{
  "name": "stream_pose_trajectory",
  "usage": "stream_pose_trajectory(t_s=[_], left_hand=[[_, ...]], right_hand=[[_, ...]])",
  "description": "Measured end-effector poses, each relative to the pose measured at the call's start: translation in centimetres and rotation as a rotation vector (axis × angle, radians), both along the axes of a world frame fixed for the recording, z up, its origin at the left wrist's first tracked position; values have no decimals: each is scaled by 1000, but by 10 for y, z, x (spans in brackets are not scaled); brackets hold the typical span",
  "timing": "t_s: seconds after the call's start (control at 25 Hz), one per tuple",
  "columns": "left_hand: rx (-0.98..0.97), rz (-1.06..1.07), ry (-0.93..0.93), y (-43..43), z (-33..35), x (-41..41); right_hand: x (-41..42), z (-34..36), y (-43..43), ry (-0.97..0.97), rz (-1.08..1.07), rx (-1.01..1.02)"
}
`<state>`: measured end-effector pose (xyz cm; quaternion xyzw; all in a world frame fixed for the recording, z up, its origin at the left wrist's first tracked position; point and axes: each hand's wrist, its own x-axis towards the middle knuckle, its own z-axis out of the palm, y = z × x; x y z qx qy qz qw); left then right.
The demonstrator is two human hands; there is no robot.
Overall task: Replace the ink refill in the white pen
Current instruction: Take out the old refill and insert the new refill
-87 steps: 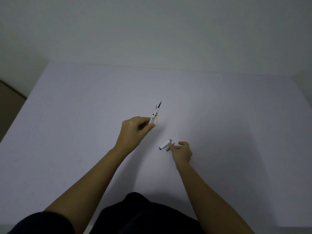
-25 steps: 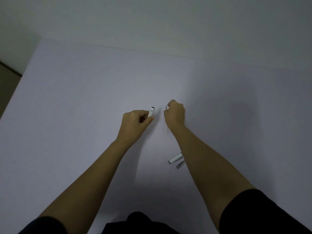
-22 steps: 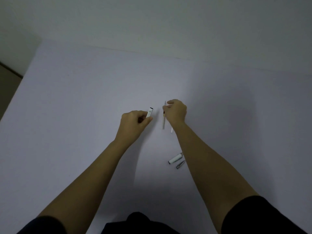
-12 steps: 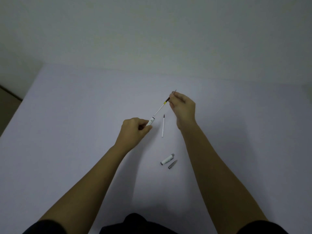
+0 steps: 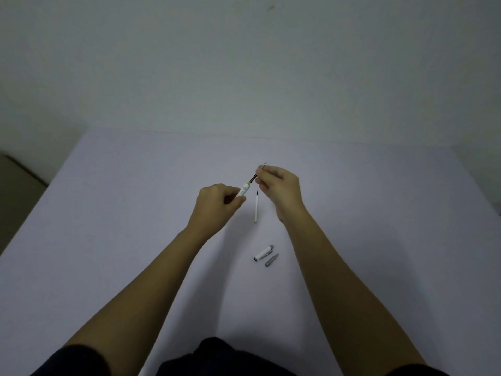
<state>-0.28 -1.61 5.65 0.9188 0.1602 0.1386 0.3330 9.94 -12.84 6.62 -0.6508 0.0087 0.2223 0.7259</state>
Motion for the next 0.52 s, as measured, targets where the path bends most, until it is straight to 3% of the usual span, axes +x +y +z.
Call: stream_pose_trajectory(t_s=[0.36,0.52], left_hand=[[43,4,-28,-9,11,-14],[-1,2,-42,-14,14,-18]], right_hand=[[-23,-5,-16,18,28,-72],[-27,-60,-47,-37,-94,-526]])
